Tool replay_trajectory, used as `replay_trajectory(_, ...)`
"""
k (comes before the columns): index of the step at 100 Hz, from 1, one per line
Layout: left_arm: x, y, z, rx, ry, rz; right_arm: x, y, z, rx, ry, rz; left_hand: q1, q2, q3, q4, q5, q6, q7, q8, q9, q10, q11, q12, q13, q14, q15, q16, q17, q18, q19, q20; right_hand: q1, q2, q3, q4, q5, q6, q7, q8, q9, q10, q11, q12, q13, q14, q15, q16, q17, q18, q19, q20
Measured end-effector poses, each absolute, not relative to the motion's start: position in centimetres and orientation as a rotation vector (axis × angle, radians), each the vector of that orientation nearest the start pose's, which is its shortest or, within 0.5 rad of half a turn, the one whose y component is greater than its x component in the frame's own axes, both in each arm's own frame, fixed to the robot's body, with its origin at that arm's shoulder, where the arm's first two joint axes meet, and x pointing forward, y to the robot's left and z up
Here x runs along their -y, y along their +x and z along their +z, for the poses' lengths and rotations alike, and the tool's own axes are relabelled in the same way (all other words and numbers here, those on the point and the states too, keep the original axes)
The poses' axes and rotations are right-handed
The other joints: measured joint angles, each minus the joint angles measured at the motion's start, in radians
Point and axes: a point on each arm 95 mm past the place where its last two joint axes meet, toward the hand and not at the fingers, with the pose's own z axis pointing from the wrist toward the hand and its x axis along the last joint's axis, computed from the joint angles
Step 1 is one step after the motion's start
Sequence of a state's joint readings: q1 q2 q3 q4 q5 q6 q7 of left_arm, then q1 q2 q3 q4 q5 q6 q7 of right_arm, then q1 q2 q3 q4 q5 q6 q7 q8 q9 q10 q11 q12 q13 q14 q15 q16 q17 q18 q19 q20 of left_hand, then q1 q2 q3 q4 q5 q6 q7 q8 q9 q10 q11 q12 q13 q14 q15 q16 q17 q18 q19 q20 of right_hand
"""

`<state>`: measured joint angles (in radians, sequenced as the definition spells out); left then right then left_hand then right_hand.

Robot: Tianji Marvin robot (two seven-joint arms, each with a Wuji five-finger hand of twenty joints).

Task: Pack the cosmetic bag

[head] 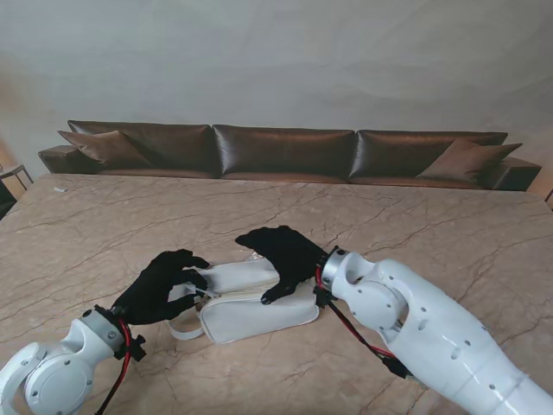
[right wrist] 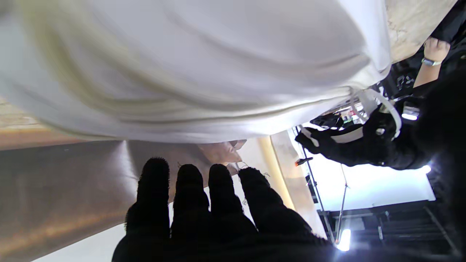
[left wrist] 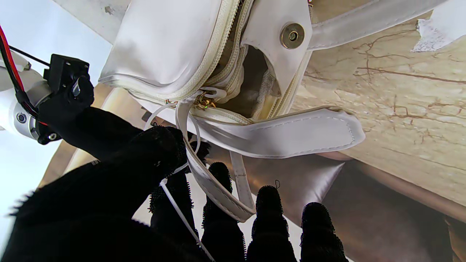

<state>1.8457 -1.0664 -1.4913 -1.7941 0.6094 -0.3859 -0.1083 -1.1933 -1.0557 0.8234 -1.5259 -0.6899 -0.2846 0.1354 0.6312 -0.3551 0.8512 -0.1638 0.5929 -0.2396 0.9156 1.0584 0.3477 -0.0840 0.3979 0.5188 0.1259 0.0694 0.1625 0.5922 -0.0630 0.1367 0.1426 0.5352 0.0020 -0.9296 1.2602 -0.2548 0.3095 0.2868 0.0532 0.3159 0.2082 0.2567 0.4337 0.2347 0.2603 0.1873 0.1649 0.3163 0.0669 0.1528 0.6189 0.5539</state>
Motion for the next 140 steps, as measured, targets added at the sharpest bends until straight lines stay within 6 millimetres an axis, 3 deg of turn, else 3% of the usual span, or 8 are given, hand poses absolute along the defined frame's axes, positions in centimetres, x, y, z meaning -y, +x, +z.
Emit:
replay_trajectory(35, -3.8, 33.4, -30.2, -1.451, -1.357, -1.925, -15.3, 43.9, -30.2, -2.07, 0.891, 1.782, 0.004, 0.0, -0.01, 0.0, 0.0, 0.0, 0.0, 0.0, -0.055, -0.009, -0.009, -0.01, -0.013, -0.001, 0.0, 0.0, 0.0, -0.001, -0.009, -0.003, -0.01, 0.0, 0.0, 0.0, -0.004, 0.021, -0.039, 0.058, -0.011, 0.035, -0.039, -0.023, -0.018, 0.051, 0.008, -0.002, -0.006, 0.045, 0.025, -0.001)
replay_trajectory(48, -3.9, 33.2, -30.2, -1.444, -1.333, -1.912, -16.3, 43.8, -30.8, -2.122, 0.847, 1.734, 0.004, 0.0, -0.01, 0.0, 0.0, 0.0, 0.0, 0.0, -0.085, -0.009, -0.007, -0.013, -0.034, -0.009, -0.003, 0.0, 0.003, -0.011, -0.036, -0.054, -0.01, 0.0, -0.001, 0.0, -0.052, 0.029, -0.049, 0.099, -0.011, 0.039, 0.013, 0.001, 0.134, 0.054, 0.069, 0.033, 0.071, 0.063, 0.145, 0.084)
replay_trajectory(58, -3.9, 33.2, -30.3, -1.438, -1.332, -1.913, -16.9, 43.9, -31.0, -2.14, 0.819, 1.688, 0.004, 0.0, -0.01, 0.0, 0.0, 0.0, 0.0, 0.0, -0.097, -0.009, -0.01, -0.022, -0.034, -0.01, -0.003, 0.0, 0.005, -0.013, -0.048, -0.076, -0.006, 0.005, -0.006, 0.0, -0.057, 0.029, -0.049, 0.14, 0.005, -0.003, 0.126, 0.048, 0.262, -0.004, 0.148, 0.152, 0.124, 0.055, 0.269, 0.23)
replay_trajectory(76, -3.9, 33.1, -30.3, -1.442, -1.322, -1.906, -17.5, 44.9, -31.8, -2.115, 0.797, 1.7, 0.004, 0.0, -0.01, 0.0, 0.0, 0.001, 0.0, 0.0, -0.097, -0.01, -0.018, -0.029, -0.045, -0.012, -0.02, 0.0, 0.009, -0.022, -0.059, -0.119, 0.104, 0.083, -0.099, 0.013, 0.011, -0.073, 0.014, 0.163, 0.225, -0.189, 0.32, 0.148, 0.401, -0.103, 0.405, 0.408, 0.245, 0.029, 0.458, 0.42)
replay_trajectory(90, -4.0, 33.1, -30.3, -1.446, -1.32, -1.9, -17.9, 45.4, -32.2, -2.078, 0.764, 1.752, 0.004, 0.0, -0.011, 0.0, 0.0, 0.003, 0.0, 0.0, -0.097, -0.01, -0.028, -0.041, -0.058, -0.019, -0.026, 0.0, 0.011, -0.025, -0.06, -0.133, 0.225, 0.091, -0.103, 0.031, 0.218, -0.245, 0.423, 0.189, 0.549, -0.316, 0.384, 0.253, 0.608, -0.148, 0.577, 0.494, 0.417, 0.024, 0.625, 0.454)
replay_trajectory(100, -4.3, 33.1, -30.3, -1.443, -1.32, -1.894, -18.1, 45.8, -32.5, -2.023, 0.717, 1.841, 0.007, 0.0, -0.02, 0.0, 0.0, 0.003, 0.0, 0.0, -0.097, -0.01, -0.051, -0.047, -0.06, -0.021, -0.035, 0.0, 0.012, -0.025, -0.06, -0.138, 0.339, 0.015, -0.075, -0.106, 0.407, -0.387, 0.76, 0.198, 0.817, -0.389, 0.427, 0.319, 0.785, -0.155, 0.714, 0.519, 0.576, 0.03, 0.791, 0.442)
replay_trajectory(116, -5.0, 33.0, -30.1, -1.432, -1.311, -1.869, -18.1, 46.1, -33.0, -1.961, 0.721, 1.916, 0.008, 0.0, -0.021, 0.0, 0.0, 0.003, -0.012, -0.001, -0.097, -0.01, -0.068, -0.047, -0.06, -0.021, -0.036, 0.0, 0.012, -0.026, -0.063, -0.147, 0.35, 0.014, -0.065, -0.108, 0.656, -0.427, 0.844, 0.584, 0.963, -0.391, 0.523, 0.454, 0.912, -0.156, 0.909, 0.574, 0.74, 0.047, 0.935, 0.401)
replay_trajectory(140, -6.3, 32.9, -30.0, -1.411, -1.312, -1.853, -17.3, 45.8, -33.3, -1.919, 0.853, 2.018, 0.008, 0.0, -0.033, 0.0, -0.011, -0.047, -0.127, -0.032, -0.097, -0.01, -0.079, -0.048, -0.06, -0.021, -0.048, 0.0, 0.012, -0.026, -0.064, -0.157, 0.35, 0.038, -0.065, -0.012, 0.718, -0.426, 0.844, 0.66, 1.022, -0.362, 0.54, 0.537, 0.945, -0.141, 0.989, 0.649, 0.815, 0.094, 1.025, 0.411)
